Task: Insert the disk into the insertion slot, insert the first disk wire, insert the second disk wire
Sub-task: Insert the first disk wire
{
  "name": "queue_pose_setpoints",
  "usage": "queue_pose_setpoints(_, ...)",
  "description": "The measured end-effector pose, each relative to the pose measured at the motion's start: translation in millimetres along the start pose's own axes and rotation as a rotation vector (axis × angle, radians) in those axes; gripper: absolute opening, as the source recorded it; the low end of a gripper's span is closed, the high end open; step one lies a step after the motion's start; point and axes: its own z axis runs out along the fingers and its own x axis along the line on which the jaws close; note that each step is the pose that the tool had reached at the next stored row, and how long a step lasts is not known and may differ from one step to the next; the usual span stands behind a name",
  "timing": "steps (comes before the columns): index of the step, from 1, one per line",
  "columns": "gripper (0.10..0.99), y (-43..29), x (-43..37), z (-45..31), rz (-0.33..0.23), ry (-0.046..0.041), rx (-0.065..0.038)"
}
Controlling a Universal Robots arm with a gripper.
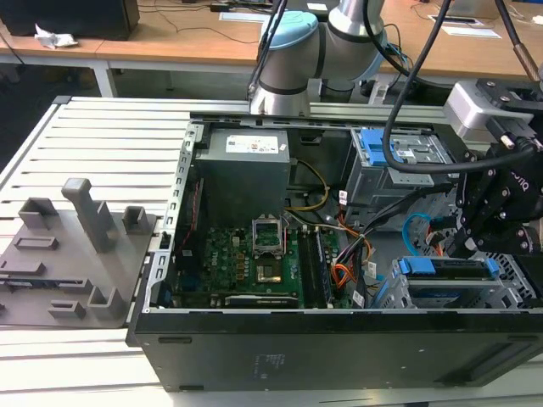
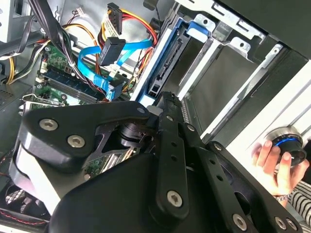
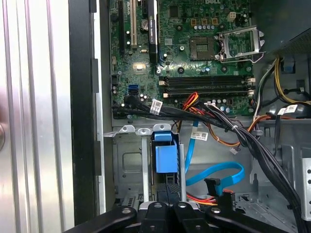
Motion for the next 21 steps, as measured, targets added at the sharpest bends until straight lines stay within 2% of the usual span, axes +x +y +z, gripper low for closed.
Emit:
queue_pose_setpoints(3,0.106,-3.2,-0.3,-0.2,0.000,0.0000,0.000)
queue_pose_setpoints(9,0.106,-3.0,-0.2,-8.0,0.000,0.0000,0.000)
queue_pose_setpoints(17,0.106,-2.3,-0.1,-23.7,0.000,0.0002,0.000)
queue_pose_setpoints(21,0.106,-2.3,-0.1,-24.6,0.000,0.0001,0.000)
